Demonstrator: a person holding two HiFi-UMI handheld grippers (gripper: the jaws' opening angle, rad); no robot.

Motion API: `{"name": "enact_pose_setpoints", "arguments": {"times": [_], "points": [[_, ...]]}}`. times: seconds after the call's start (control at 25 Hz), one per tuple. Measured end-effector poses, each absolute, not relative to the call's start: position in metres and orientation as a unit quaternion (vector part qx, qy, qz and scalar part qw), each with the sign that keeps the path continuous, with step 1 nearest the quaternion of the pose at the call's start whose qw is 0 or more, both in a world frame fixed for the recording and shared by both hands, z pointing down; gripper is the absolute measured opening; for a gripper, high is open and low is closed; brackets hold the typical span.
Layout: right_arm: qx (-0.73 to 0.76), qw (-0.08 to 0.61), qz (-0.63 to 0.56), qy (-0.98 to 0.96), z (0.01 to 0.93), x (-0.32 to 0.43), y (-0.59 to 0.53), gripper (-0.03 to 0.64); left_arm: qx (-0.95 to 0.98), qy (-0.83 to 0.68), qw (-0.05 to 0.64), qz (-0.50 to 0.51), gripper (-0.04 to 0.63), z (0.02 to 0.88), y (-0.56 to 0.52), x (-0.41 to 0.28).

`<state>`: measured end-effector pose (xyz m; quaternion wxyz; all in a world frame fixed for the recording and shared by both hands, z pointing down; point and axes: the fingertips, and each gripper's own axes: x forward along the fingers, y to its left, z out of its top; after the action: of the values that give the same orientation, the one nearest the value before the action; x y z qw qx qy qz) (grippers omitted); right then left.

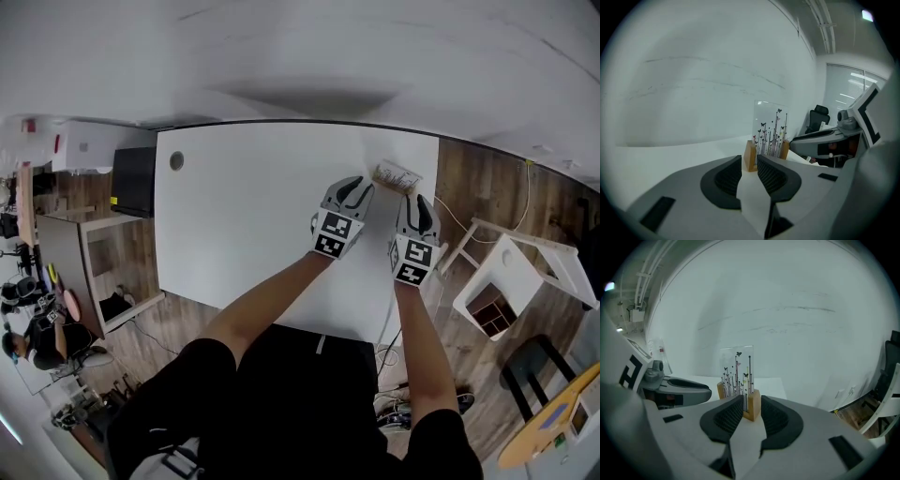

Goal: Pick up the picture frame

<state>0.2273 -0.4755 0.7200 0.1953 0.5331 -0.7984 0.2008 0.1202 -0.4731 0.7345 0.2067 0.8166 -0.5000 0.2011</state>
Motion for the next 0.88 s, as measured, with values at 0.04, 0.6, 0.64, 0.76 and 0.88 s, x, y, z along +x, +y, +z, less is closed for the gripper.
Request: {"name": "enact_pose_setpoints", "arguments": {"times": [0.04, 0.6, 0.64, 0.76, 0.88], "points": [[0.533, 0.197, 0.2, -0.799, 0.722, 0.226, -0.478, 0.106, 0.817, -0.5, 0.207, 0.2, 0.097, 0.735, -0.476, 0.12], [0.526, 0.199, 0.21, -0.8, 0.74, 0.225, -0.485, 0.104, 0.836, -0.461, 0.22, 0.202, 0.103, 0.745, -0.494, 0.138], [0.527, 0.198, 0.205, -0.8, 0.738, 0.225, -0.485, 0.104, 0.836, -0.46, 0.221, 0.204, 0.103, 0.746, -0.494, 0.139], [0.528, 0.193, 0.195, -0.804, 0.733, 0.224, -0.486, 0.092, 0.833, -0.462, 0.223, 0.207, 0.103, 0.749, -0.495, 0.142], [0.527, 0.191, 0.195, -0.805, 0.734, 0.222, -0.488, 0.086, 0.831, -0.468, 0.224, 0.202, 0.103, 0.747, -0.499, 0.141]]}}
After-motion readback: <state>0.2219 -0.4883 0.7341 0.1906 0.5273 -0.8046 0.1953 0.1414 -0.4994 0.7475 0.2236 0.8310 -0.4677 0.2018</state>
